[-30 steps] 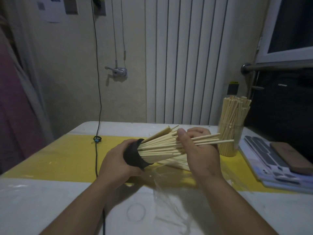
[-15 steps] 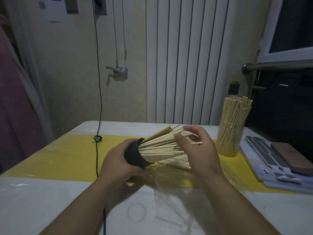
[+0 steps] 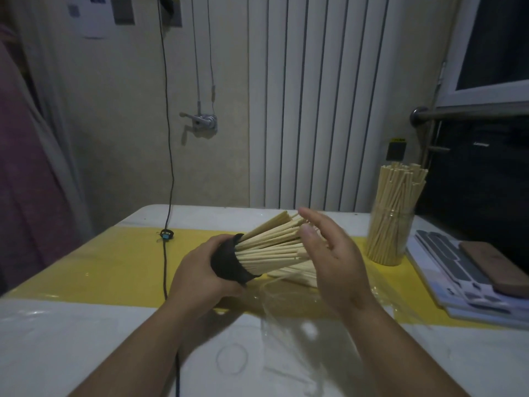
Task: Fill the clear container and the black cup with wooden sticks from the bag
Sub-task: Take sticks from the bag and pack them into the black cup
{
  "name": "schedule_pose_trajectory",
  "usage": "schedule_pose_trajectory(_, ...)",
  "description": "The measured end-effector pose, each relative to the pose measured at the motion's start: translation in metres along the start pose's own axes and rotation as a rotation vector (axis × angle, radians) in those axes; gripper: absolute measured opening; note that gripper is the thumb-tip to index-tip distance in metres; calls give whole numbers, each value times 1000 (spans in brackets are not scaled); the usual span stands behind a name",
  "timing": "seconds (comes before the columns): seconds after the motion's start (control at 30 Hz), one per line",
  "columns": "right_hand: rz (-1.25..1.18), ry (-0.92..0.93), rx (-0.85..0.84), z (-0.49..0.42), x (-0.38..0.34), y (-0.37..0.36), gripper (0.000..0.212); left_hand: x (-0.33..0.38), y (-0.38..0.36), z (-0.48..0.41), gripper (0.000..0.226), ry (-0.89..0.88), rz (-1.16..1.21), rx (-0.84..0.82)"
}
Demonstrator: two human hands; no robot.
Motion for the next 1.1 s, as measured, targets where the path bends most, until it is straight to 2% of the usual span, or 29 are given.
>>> schedule_pose_trajectory(0.17,113,102,-62,1,-4,-8,47,-1,1,0,84,3,3,-13)
schedule_pose_trajectory(0.3,185,121,13,0,0,-2,33,1,-1,1,83,-14,-23,-8)
schedule_pose_trajectory(0.5,125,81,-45,-1,4,-8,37,-1,2,0,82,-1,-4,-11)
schedule_pose_trajectory(0.6,163,128,24,1,2,-4,26,0,-1,0,82,-1,-26,-8)
schedule_pose_trajectory(0.73,164,135,49,2,-3,-3,30,1,-3,0,81,-27,-68,-14)
schedule_pose_trajectory(0.87,236,242,65,2,-11,-5,29,-3,1,-3,83,-6,-22,2)
schedule_pose_trajectory(1.03,60,154,149,2,-10,8,37,-2,-2,-2,84,-23,-50,-7)
schedule_pose_trajectory(1.1,78,126,80,1,-7,2,38,-1,-3,-2,84,-27,-67,-6)
Point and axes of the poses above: each hand's wrist, its own z-axis away from the middle knuckle, its own y-axis out of the back of the hand, x = y × z, the point moved 7 cm from there along -z, towards the middle knuckle, and after that the axes turned 13 degrees about y, right-handed, at the moved point
